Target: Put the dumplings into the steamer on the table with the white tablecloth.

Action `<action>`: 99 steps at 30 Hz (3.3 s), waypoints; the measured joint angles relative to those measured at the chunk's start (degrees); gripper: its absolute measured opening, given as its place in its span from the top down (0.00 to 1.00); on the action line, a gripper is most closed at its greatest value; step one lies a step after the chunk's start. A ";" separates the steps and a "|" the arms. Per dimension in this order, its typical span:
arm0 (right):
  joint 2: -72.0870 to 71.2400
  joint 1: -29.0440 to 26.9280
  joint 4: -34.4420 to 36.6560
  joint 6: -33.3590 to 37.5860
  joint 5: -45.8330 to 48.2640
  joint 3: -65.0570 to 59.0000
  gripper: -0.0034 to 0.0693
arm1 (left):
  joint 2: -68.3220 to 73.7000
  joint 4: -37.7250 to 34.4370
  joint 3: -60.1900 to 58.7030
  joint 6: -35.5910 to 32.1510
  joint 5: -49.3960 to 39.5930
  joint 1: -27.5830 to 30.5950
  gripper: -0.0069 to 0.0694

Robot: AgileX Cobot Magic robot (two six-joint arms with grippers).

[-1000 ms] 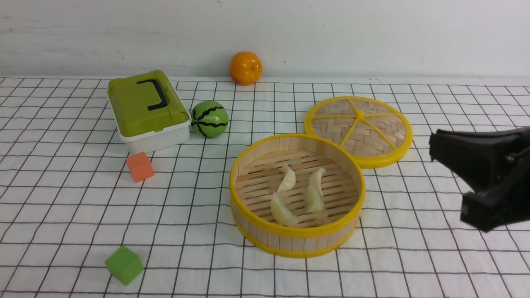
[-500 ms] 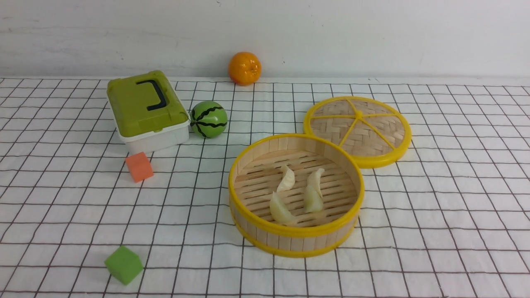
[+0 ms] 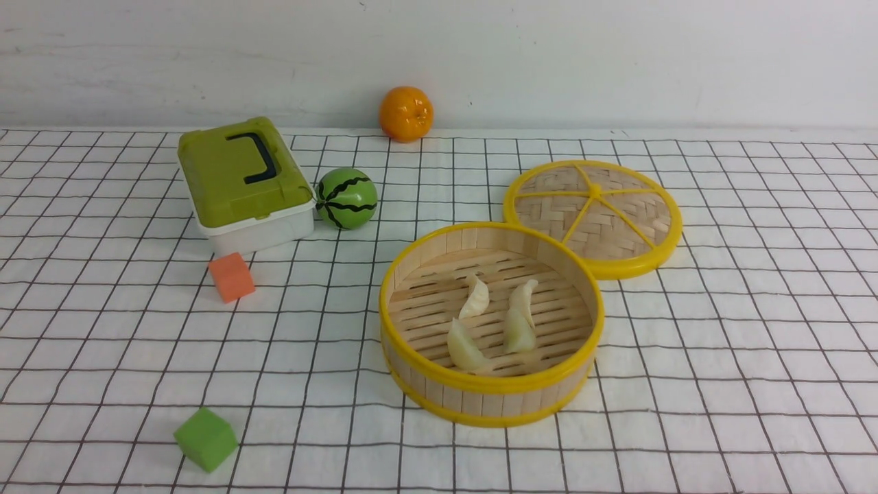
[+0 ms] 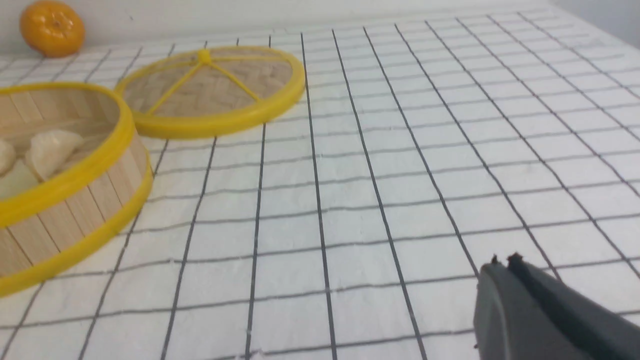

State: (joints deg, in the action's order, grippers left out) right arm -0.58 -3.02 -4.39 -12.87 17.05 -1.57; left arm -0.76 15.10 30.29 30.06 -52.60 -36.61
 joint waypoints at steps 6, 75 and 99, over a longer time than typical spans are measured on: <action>-0.05 0.00 0.09 0.00 3.71 0.18 0.99 | 0.00 0.00 0.00 0.00 0.00 0.00 0.73; -0.05 -0.33 0.82 -0.10 5.13 0.49 0.93 | -0.30 -15.10 -31.96 -16.93 35.54 35.05 0.93; -0.05 -0.35 0.82 -0.10 5.13 0.49 0.88 | -0.30 -14.69 -31.96 -19.75 32.45 35.05 0.93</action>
State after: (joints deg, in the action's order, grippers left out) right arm -0.63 -3.37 -3.57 -12.97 22.18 -1.08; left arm -1.06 0.41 -1.67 10.32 -20.15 -1.56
